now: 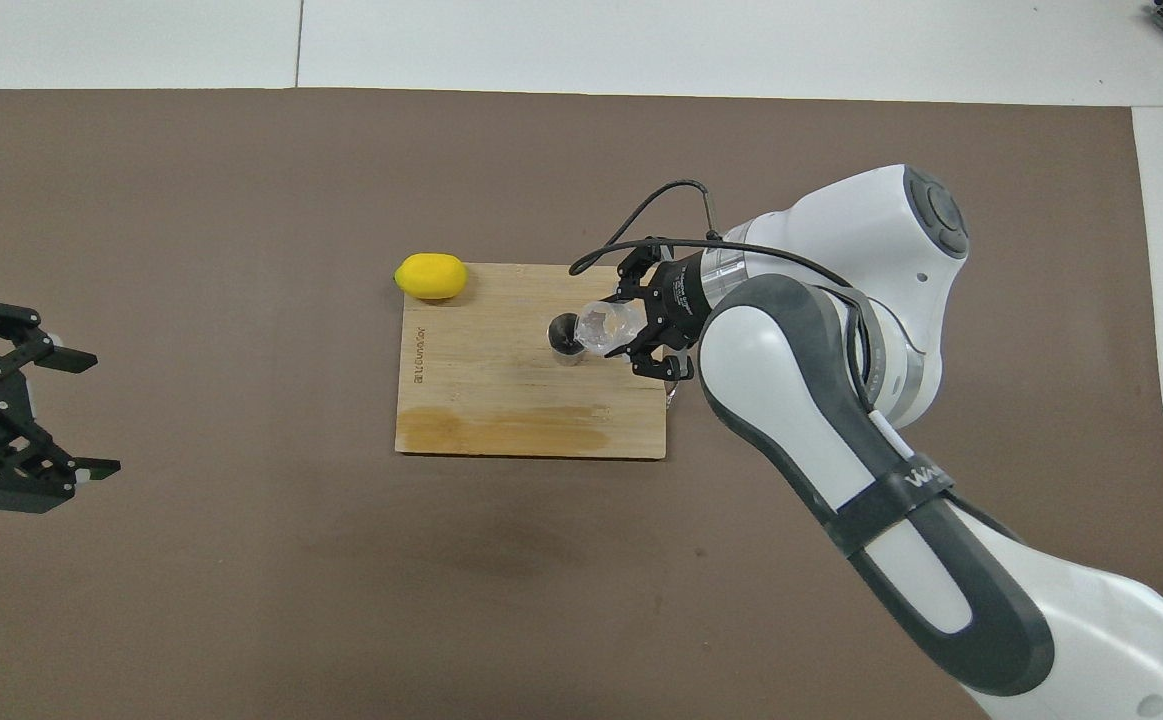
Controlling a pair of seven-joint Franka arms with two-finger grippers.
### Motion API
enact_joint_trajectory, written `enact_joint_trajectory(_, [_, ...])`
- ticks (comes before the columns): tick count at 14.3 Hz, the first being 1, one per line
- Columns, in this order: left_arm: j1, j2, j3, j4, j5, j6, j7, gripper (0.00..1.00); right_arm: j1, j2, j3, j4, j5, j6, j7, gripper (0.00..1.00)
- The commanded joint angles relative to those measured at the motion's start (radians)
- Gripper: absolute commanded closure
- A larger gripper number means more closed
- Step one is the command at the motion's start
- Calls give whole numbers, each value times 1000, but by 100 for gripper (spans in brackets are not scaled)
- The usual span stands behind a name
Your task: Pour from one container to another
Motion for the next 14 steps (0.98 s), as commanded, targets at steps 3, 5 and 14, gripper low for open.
enact_joint_trajectory(3, [3,-14,11,-10,99,6,-297,0,14,19,-5,28,-48,10,39,100])
enact_joint_trajectory(5, [9,-14,11,-12,148,12,-446,0,16,19,-5,28,-54,8,45,100])
enact_joint_trajectory(14, [52,-14,27,-10,162,-14,-804,0,36,21,-6,32,-103,11,86,100])
